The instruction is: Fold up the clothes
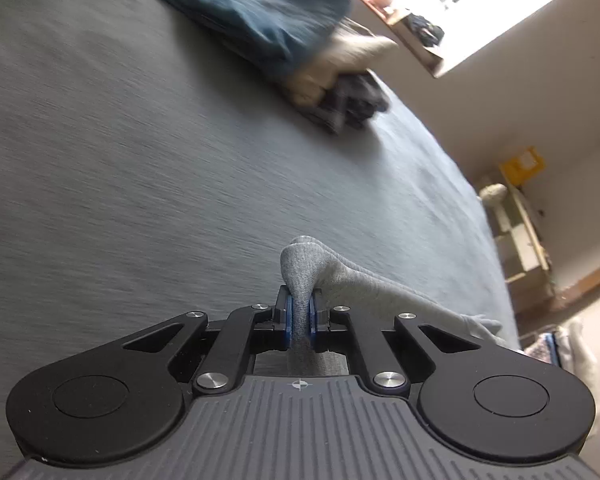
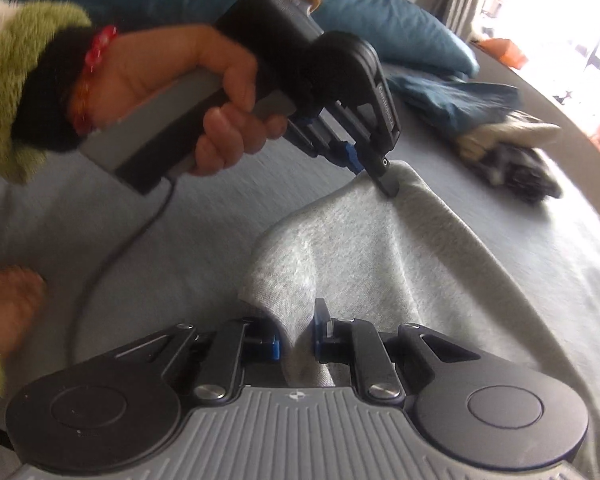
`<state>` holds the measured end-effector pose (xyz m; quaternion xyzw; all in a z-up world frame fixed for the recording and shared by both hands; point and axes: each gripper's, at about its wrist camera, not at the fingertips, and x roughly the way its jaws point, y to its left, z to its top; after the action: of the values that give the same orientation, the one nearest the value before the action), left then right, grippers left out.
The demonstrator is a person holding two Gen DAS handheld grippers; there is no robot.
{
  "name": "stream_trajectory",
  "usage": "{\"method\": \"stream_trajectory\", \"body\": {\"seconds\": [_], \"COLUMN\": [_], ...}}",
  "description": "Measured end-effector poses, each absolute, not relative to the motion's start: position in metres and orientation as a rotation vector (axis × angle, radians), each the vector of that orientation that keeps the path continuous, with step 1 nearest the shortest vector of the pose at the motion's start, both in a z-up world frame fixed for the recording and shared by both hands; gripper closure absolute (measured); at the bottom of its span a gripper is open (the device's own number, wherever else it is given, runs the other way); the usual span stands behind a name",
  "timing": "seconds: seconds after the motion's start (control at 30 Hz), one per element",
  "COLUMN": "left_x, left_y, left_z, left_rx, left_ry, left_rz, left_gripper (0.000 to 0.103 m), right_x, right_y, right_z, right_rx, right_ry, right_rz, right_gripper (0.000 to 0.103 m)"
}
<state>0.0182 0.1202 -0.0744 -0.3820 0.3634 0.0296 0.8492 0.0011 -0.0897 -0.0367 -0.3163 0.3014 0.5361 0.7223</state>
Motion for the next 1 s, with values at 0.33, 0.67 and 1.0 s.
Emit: {"method": "stream_trajectory", "body": {"seconds": [0.33, 0.67, 1.0], "left_x": [-0.011, 0.011, 0.097], "left_y": [0.139, 0.123, 0.024], "left_z": [-0.041, -0.017, 0.044], "left_rx": [-0.701, -0.768, -0.685], "left_ry": [0.818, 0.785, 0.740], "left_rz": [0.216, 0.201, -0.090], "left_gripper": [0.097, 0.097, 0.097], "right_x": [0.002, 0.032, 0.072], "right_y": [-0.066, -0.129, -0.235], "right_z": [-0.031, -0.016, -0.003], "right_rx": [-0.421, -0.077, 0.277], "right_ry": [0.784, 0.748, 0.648], "right_rz": [1.365, 1.317, 1.139], "right_gripper": [0.087, 0.087, 0.087]}}
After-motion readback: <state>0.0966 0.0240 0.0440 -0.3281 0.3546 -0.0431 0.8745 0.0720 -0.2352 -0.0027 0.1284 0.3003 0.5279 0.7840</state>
